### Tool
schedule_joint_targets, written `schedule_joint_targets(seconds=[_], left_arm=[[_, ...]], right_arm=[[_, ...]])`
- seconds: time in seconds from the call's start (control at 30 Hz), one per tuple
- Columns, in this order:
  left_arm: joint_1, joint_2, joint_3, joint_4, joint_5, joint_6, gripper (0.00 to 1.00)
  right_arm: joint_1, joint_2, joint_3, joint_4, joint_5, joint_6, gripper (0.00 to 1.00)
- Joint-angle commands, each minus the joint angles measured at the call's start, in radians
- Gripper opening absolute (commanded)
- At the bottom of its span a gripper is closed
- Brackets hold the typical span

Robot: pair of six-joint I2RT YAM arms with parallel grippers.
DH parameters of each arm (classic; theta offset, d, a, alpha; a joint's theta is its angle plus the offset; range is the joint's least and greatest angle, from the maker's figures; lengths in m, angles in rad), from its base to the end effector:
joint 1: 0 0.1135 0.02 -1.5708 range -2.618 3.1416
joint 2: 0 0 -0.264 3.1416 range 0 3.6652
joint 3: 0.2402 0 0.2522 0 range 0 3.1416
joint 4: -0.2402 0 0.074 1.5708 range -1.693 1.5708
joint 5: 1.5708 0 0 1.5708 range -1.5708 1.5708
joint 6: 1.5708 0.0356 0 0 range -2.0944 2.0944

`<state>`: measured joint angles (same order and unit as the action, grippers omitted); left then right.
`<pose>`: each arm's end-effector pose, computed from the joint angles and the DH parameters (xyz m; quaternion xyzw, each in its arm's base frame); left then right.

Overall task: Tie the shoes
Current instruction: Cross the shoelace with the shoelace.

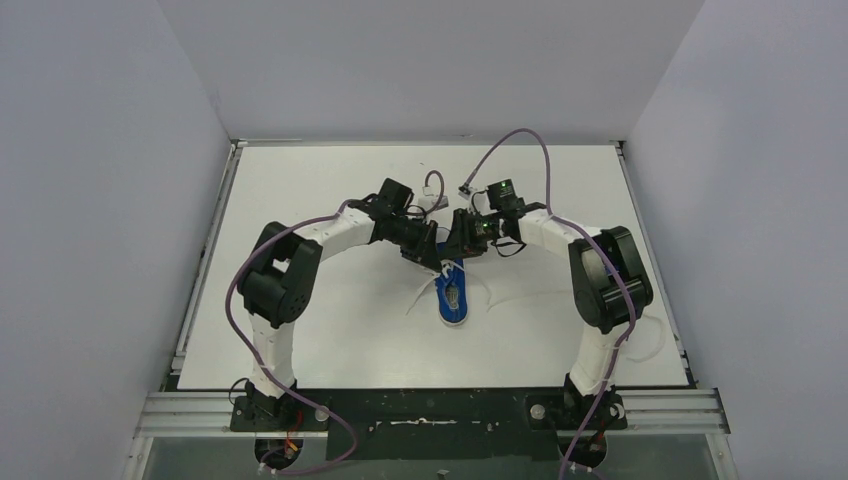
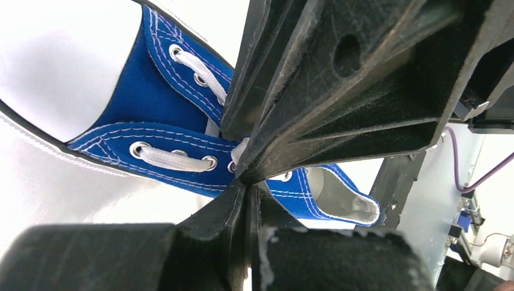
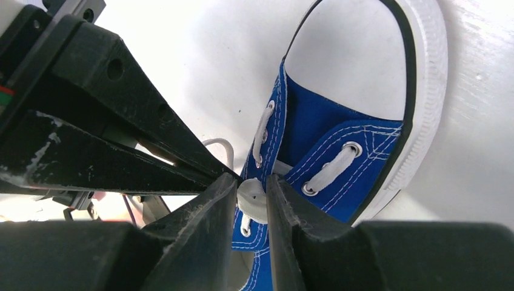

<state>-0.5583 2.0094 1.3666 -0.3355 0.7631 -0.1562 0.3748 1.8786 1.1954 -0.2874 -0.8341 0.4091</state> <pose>0.3431 -0.2433 0.1710 0.2838 0.8481 -0.4284 0.1293 0.3469 0.1648 0.1762 -0.1047 0.8754 0.4609 0.1020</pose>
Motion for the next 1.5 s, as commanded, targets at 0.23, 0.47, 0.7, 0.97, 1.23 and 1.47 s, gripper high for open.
schedule_joint_targets(seconds=[0.23, 0.47, 0.7, 0.97, 1.23, 1.47], left_arm=[[-0.021, -0.098, 0.030, -0.007, -0.037, 0.093, 0.00], [-0.021, -0.114, 0.009, -0.007, -0.023, 0.101, 0.00], [-0.006, -0.101, -0.043, 0.030, 0.053, 0.022, 0.12], [0.038, -0.137, -0.137, 0.206, 0.124, -0.097, 0.39], [0.067, -0.102, -0.174, 0.483, 0.160, -0.345, 0.53], [0.072, -0.055, -0.158, 0.522, 0.149, -0.408, 0.44]], right_arm=[[0.029, 0.004, 0.065, -0.052, 0.004, -0.022, 0.14], [0.010, -0.059, 0.052, -0.028, 0.068, 0.004, 0.00], [-0.013, -0.120, -0.039, 0.113, 0.049, 0.097, 0.00], [-0.017, -0.153, -0.098, 0.190, 0.054, 0.148, 0.00], [-0.017, -0.173, -0.146, 0.279, 0.050, 0.238, 0.00], [-0.019, -0.209, -0.200, 0.367, 0.070, 0.299, 0.00]])
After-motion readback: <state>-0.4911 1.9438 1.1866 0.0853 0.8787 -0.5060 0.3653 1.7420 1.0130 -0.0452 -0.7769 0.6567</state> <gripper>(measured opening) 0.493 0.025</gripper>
